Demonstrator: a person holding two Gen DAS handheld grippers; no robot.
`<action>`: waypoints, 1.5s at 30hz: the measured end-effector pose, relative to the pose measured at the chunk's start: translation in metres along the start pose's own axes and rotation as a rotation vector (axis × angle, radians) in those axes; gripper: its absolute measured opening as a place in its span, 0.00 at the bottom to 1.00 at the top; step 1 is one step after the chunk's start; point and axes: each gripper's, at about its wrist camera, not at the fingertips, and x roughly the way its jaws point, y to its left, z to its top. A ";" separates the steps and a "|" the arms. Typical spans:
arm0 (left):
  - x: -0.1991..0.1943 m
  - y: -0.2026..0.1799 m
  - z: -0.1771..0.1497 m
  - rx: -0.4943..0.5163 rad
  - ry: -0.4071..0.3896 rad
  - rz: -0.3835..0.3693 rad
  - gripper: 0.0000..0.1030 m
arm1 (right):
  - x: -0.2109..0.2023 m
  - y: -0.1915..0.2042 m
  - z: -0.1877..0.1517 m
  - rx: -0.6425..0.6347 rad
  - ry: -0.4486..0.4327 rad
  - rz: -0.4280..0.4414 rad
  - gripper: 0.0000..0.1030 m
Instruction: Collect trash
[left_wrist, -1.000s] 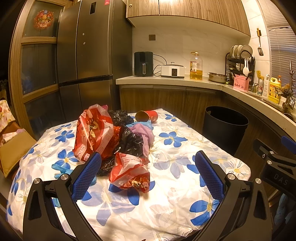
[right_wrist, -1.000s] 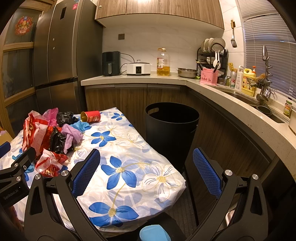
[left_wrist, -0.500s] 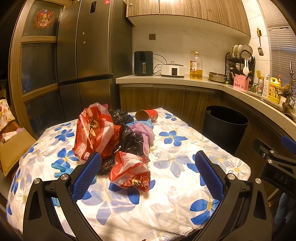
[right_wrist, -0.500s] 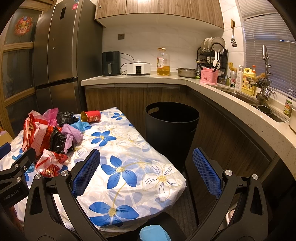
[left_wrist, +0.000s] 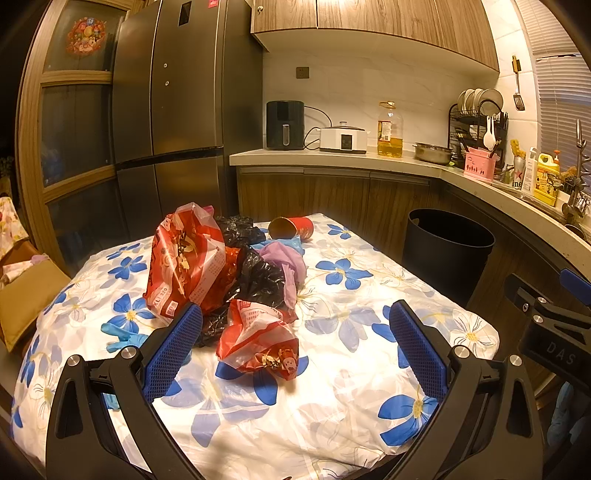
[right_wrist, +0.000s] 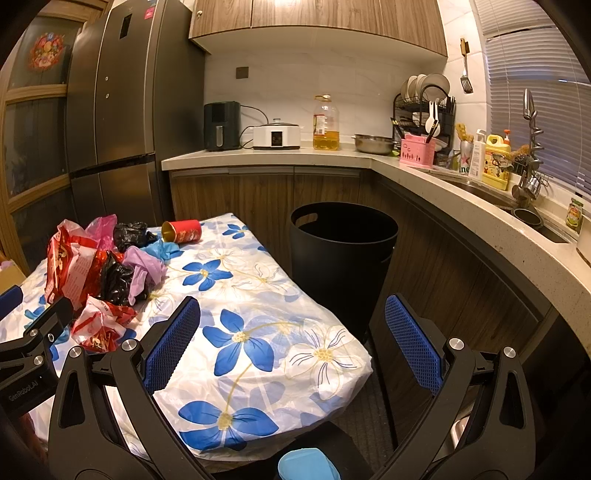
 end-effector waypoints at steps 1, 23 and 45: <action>0.000 0.000 0.000 0.000 0.000 0.000 0.95 | 0.000 0.000 0.000 0.000 0.000 -0.001 0.96; 0.000 0.000 -0.003 -0.002 0.001 -0.002 0.95 | 0.000 0.001 0.000 0.001 0.001 0.000 0.96; -0.001 -0.007 -0.007 0.007 0.004 0.013 0.95 | 0.003 0.002 0.000 -0.001 0.003 0.005 0.96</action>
